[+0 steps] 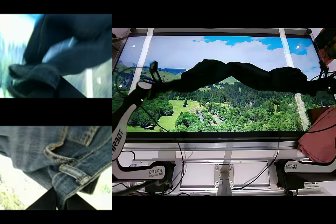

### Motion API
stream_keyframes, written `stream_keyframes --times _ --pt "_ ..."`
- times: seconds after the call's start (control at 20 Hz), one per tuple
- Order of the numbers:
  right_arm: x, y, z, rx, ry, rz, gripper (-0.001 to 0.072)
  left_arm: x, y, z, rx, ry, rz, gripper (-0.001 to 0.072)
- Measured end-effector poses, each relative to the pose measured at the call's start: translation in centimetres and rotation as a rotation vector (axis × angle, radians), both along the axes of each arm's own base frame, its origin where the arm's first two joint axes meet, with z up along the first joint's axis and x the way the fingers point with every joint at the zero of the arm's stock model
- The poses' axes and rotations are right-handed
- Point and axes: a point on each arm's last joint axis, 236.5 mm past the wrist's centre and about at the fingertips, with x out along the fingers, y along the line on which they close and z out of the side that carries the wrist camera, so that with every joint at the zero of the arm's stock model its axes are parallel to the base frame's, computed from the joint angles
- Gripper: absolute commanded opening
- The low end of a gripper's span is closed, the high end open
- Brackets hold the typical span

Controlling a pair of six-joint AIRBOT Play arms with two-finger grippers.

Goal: Fold the clothes and pants, and hang the long-sleeved shirts on hangers.

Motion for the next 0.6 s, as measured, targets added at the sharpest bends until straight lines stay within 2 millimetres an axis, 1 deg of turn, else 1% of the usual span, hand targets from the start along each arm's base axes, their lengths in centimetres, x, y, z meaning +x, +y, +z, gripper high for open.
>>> stream_keyframes --times 0.05,0.1,0.15,0.25,0.3,0.35,0.45,0.55,0.6 --pt "0.2 -0.2 2.3 -0.032 -0.046 0.01 0.003 1.0 0.5 3.1 0.006 -0.067 0.008 0.0028" --pt "0.3 -0.4 4.8 -0.067 -0.099 0.014 0.003 1.7 1.2 6.8 0.009 -0.145 0.022 0.0029" --pt "0.3 -0.7 7.6 -0.114 -0.156 0.019 0.003 2.1 2.1 10.7 0.02 -0.223 0.038 0.0029" --pt "-0.2 -1.0 13.2 -0.207 -0.265 0.02 0.0031 1.6 4.0 17.7 0.051 -0.366 0.068 0.0029" --pt "-0.7 -1.1 16.3 -0.26 -0.325 0.019 0.003 0.7 5.1 21.2 0.081 -0.439 0.086 0.0029" --pt "-1.6 -1.1 19.1 -0.308 -0.379 0.016 0.003 -0.3 6.2 24.1 0.114 -0.499 0.104 0.0029" --pt "-3.5 -0.7 24.4 -0.395 -0.484 0.006 0.003 -3.3 8.0 29.5 0.206 -0.611 0.136 0.0029" --pt "-6.0 0.2 28.4 -0.459 -0.567 -0.002 0.003 -6.5 9.4 33.7 0.314 -0.697 0.169 0.0028" --pt "-7.3 0.7 30.0 -0.487 -0.598 -0.005 0.003 -7.9 9.9 35.2 0.368 -0.729 0.182 0.0028"
